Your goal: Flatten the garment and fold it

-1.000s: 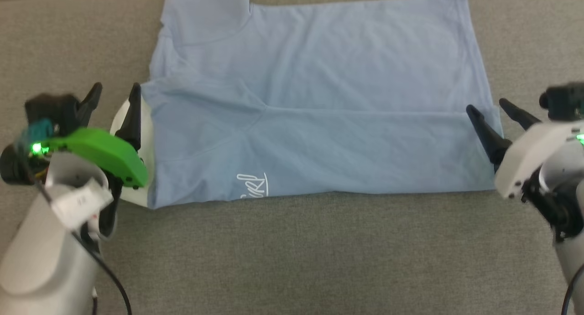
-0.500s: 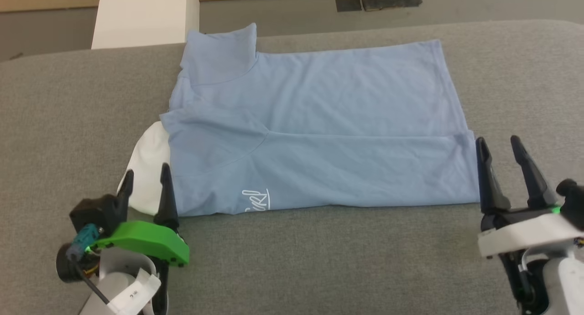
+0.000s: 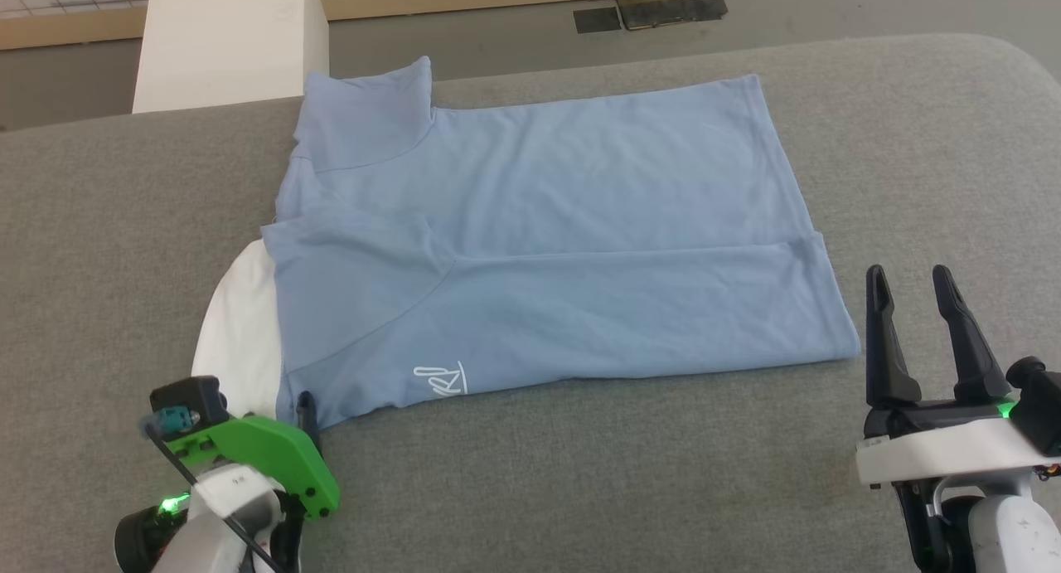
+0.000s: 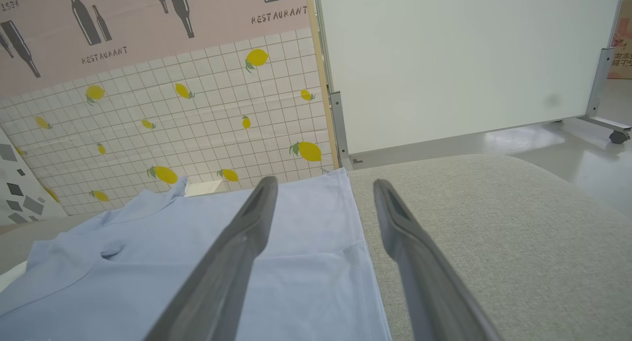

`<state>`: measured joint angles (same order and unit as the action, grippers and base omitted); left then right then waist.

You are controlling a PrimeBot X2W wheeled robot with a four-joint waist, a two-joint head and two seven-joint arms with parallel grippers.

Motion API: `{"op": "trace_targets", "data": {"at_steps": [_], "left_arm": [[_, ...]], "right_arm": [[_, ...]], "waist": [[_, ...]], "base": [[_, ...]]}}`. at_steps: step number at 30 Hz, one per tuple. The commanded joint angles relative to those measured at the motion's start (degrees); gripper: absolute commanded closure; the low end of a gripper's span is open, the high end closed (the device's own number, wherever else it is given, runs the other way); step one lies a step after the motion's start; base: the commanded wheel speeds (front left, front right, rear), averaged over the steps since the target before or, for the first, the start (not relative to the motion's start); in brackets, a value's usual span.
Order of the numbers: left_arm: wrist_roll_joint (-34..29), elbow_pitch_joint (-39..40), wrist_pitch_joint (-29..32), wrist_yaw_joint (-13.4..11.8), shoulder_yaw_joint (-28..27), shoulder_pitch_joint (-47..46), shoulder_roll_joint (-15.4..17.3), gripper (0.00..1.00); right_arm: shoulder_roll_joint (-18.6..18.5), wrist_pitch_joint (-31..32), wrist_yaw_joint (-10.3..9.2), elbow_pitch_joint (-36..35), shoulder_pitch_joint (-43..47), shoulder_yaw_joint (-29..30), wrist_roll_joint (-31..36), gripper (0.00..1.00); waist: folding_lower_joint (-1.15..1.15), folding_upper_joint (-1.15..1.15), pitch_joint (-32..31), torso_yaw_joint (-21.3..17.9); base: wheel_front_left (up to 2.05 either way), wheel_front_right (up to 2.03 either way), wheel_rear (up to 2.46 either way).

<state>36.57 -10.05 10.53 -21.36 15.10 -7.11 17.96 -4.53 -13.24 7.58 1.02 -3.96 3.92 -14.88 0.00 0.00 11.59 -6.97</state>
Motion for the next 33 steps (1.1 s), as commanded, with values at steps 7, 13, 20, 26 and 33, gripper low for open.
{"op": "trace_targets", "data": {"at_steps": [7,13,20,26,33], "left_arm": [[3.39,-2.07,10.71,-1.12,1.34,-0.31,1.0,1.0],[3.79,-1.38,12.53,0.44,2.53,0.31,2.08,1.0],[3.4,-0.41,9.89,1.4,2.45,-0.29,2.09,1.0],[3.11,0.24,9.71,1.89,2.95,-1.23,2.26,1.0],[2.77,0.68,9.14,2.36,3.5,-2.15,2.21,1.0]], "right_arm": [[0.86,-0.77,-0.09,0.26,0.41,-0.12,0.45,0.0],[1.06,-0.33,-0.09,1.01,0.44,-0.39,0.41,0.0],[0.46,7.84,-0.09,6.9,-4.06,1.93,2.21,0.0],[0.74,25.78,-0.09,16.5,-10.93,5.14,3.15,0.0],[0.81,47.26,-0.09,20.59,-16.39,6.11,5.99,0.0]], "waist": [[0.0,0.0,0.66,-1.52],[0.0,0.0,0.59,-1.67],[0.0,0.0,1.04,-0.79],[0.0,0.0,2.07,0.1],[0.0,0.0,3.11,0.94]], "base": [[0.0,0.0,0.0],[0.0,0.0,0.0],[0.0,0.0,0.0],[0.0,0.0,0.0],[0.0,0.0,0.0]]}}
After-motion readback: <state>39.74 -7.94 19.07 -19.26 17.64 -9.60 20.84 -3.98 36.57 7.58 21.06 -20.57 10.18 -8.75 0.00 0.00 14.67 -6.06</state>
